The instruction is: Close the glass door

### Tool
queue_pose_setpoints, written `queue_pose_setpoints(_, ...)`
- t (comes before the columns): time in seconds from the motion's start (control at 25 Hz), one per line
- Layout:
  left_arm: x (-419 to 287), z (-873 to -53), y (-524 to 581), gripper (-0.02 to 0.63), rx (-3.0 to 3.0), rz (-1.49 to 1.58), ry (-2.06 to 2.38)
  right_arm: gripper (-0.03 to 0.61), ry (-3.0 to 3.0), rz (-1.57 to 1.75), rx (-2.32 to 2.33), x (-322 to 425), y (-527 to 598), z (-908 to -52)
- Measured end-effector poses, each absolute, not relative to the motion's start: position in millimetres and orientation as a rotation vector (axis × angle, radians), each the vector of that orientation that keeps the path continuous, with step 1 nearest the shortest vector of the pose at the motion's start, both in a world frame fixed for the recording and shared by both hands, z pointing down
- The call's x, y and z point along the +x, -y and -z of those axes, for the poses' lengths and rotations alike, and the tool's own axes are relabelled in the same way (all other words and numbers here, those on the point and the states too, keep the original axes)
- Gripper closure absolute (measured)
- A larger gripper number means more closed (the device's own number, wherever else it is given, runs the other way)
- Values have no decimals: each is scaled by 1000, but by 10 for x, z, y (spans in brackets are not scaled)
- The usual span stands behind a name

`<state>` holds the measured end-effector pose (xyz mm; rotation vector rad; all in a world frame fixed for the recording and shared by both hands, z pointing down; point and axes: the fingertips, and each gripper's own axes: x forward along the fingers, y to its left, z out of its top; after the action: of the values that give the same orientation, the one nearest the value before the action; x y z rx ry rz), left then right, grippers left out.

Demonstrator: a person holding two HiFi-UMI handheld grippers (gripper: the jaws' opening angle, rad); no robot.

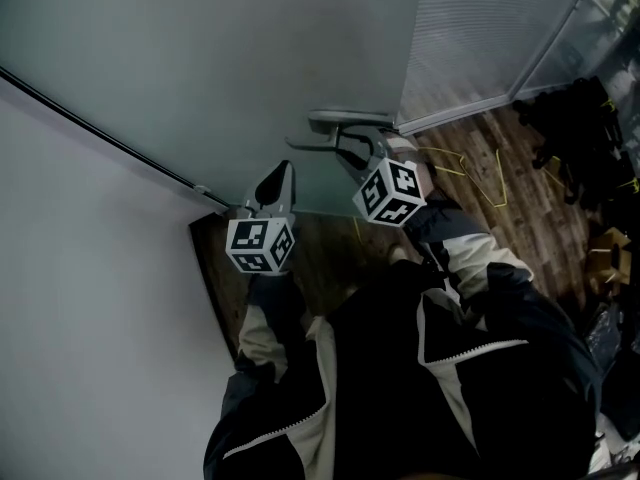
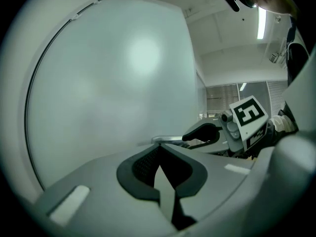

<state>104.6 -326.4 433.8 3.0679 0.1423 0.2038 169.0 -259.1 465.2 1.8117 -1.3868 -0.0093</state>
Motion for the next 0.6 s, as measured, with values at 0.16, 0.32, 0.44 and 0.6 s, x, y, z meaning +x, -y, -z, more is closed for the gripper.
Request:
queue_pose_setpoints(0.16, 1063, -4349, 3257, 603, 3073, -208, -156, 346, 1203, 162, 1575, 1724, 2678, -4885)
queue_pose_setpoints(0.32, 1060, -4387, 3249, 603, 3086, -224, -130, 270, 1098, 234, 1507, 1803, 2805, -4914)
queue_pose_setpoints(0.44, 1066, -4422, 3238, 603, 3080, -236, -154, 267, 1079, 235, 1478, 1817, 2884, -4950)
queue_pose_setpoints(0.6, 1042, -4446, 3253, 603, 3070, -230, -164, 317, 1043, 225, 1432, 1834, 2901, -5090)
